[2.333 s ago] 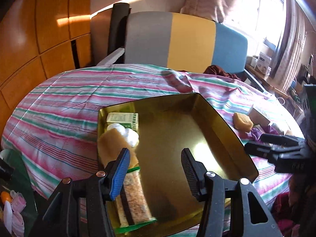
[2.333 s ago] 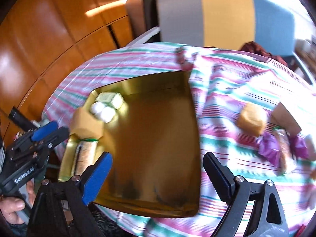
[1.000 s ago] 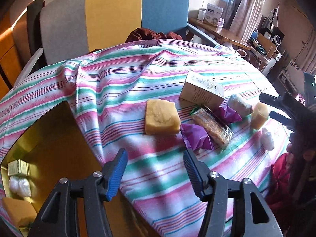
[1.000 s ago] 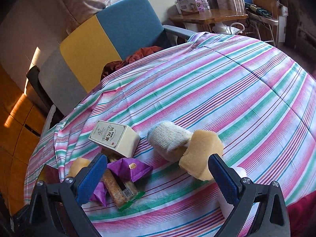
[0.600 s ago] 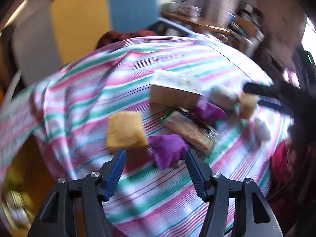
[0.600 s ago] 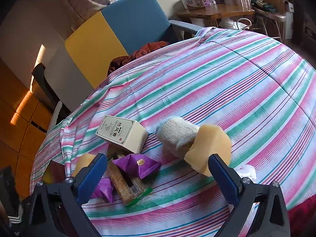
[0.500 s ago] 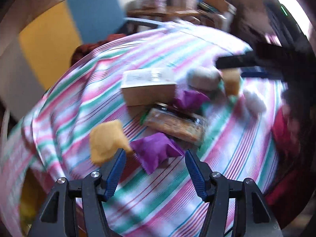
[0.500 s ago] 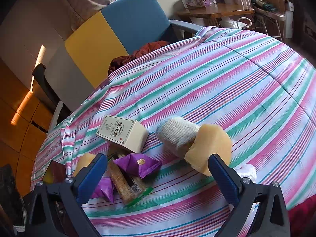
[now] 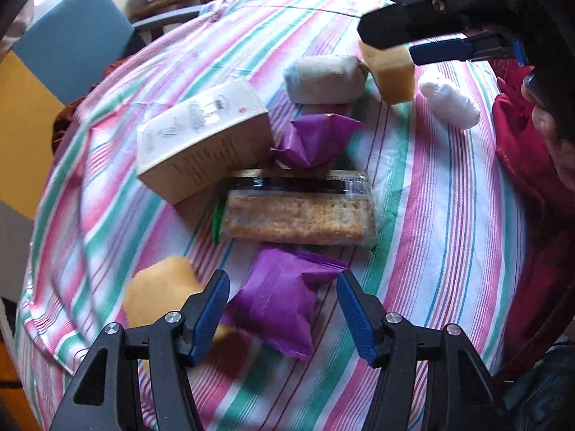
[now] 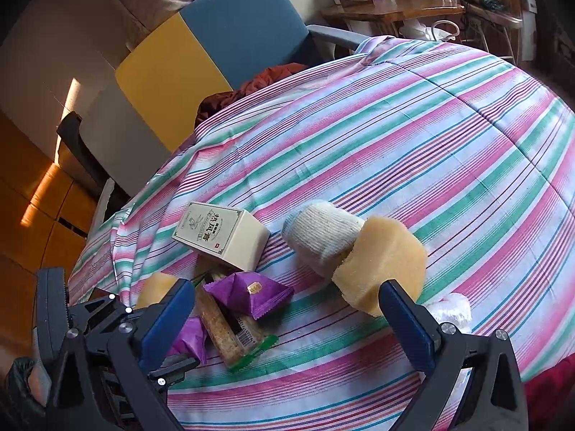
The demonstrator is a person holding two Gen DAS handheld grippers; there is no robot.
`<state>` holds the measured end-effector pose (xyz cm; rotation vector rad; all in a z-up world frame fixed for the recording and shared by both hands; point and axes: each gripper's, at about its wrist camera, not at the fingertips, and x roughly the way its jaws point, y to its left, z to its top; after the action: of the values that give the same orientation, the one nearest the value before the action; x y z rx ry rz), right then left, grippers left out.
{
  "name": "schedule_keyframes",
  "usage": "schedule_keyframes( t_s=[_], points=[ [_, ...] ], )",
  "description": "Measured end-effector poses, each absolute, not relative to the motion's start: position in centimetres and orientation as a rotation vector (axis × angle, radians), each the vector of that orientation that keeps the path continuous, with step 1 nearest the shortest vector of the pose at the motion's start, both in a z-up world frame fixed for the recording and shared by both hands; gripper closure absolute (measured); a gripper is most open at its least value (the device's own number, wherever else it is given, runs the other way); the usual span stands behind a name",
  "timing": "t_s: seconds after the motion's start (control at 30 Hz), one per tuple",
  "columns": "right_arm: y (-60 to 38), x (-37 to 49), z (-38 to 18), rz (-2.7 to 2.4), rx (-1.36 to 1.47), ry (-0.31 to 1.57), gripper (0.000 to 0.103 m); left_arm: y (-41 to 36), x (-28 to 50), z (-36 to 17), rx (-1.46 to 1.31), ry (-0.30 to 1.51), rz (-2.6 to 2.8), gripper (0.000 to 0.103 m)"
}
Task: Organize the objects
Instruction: 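Grasp the purple snack packet with the left gripper, then lift the purple packet with the left gripper while the right grasps the cream printed box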
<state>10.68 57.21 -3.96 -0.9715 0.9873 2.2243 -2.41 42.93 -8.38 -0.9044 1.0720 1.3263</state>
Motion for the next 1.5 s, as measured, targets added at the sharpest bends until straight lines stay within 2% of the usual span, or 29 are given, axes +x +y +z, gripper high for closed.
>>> schedule_keyframes(
  t_s=[0.03,0.07,0.47,1.0,1.1,1.23,1.5],
  points=[
    [57.3,10.7,-4.0,2.222,-0.972,0.99,0.0,43.1,-2.4,-8.8,-0.921,1.076,1.327,0.047],
    [57.4,10.7,-4.1,2.22,-0.971,0.991,0.0,43.2,-2.3,-9.3,-0.948,1.07,1.325,0.062],
    [57.7,10.8,-4.1,2.203,-0.957,0.988,0.0,39.4,-2.7,-8.6,-1.18,0.724,1.567,0.063],
    [57.4,10.5,-4.4,2.208,-0.965,0.975,0.0,29.7,-0.5,-4.0,-1.126,0.415,1.734,0.064],
    [55.7,8.5,-4.6,2.28,-1.069,0.892,0.0,28.1,-0.5,-3.4,-1.114,0.372,1.751,0.064],
    [53.3,4.4,-3.4,2.405,-1.173,0.586,0.0,25.8,-0.6,-2.7,-1.098,0.338,1.783,0.064],
    [52.7,-4.9,-5.0,2.406,-1.506,0.178,0.0,22.1,-2.1,-3.0,-1.129,0.246,1.837,0.064]
  ],
)
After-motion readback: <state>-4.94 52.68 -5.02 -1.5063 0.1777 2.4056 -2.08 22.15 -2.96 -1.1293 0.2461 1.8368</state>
